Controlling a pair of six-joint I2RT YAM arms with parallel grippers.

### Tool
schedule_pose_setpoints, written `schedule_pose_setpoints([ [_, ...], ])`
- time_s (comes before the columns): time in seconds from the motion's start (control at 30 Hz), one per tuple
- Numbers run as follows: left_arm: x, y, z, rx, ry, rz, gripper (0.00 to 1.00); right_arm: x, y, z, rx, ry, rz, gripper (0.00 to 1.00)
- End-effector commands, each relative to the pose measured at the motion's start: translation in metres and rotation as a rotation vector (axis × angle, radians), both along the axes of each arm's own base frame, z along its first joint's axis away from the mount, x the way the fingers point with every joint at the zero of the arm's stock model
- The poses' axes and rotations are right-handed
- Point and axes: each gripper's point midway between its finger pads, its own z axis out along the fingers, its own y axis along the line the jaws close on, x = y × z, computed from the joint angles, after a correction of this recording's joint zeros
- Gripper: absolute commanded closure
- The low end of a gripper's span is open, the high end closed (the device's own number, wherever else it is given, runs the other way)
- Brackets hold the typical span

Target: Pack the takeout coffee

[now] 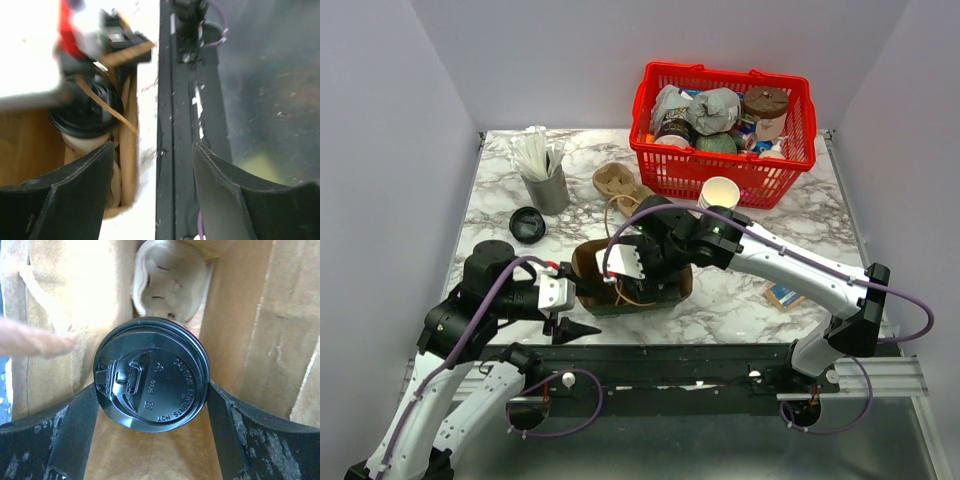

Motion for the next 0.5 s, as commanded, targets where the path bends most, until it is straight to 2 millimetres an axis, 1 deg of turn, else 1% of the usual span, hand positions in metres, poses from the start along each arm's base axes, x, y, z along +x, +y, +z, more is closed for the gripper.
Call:
schedule_pose_setpoints([
  [0.0,0.023,0.008,-0.018,0.045,-0.09,0.122,0.26,0.001,0.011,0.004,0.019,0.034,-0.016,0.44],
  [0.13,0.046,0.005,-0.018,0.034,-0.115,0.207,0.26,0.003,0.015,0.005,0.02,0.039,-0.021,0.44],
  [0.17,0.051,0.004,-0.015,0.021,-0.141,0.211,0.26,0.004,0.015,0.004,0.018,0.035,-0.018,0.44],
  [0.2,0.051,0.003,-0.017,0.021,-0.146,0.201,0.26,0.004,0.016,0.005,0.018,0.033,-0.019,0.44],
  [0.23,0.049,0.001,-0.017,0.019,-0.167,0.172,0.26,0.006,0.015,0.004,0.017,0.034,-0.024,0.44],
  [0.3,0.046,-0.001,-0.02,0.028,-0.155,0.136,0.3,0.007,0.015,0.003,0.013,0.037,-0.03,0.44],
  [0.33,0.044,-0.002,-0.022,0.035,-0.18,0.104,0.37,0.007,0.014,0.003,0.012,0.042,-0.038,0.44],
  [0.37,0.034,-0.003,-0.026,0.039,-0.15,0.054,0.41,0.009,0.014,0.002,0.009,0.044,-0.043,0.44],
  [0.4,0.029,-0.003,-0.026,0.04,-0.162,0.02,0.44,0.009,0.013,0.002,0.01,0.046,-0.046,0.44],
  [0.43,0.024,-0.004,-0.028,0.04,-0.158,-0.013,0.51,0.01,0.011,0.002,0.009,0.045,-0.053,0.44],
  [0.47,0.014,-0.002,-0.034,0.051,-0.159,-0.068,0.53,0.009,0.011,0.002,0.009,0.047,-0.052,0.44],
])
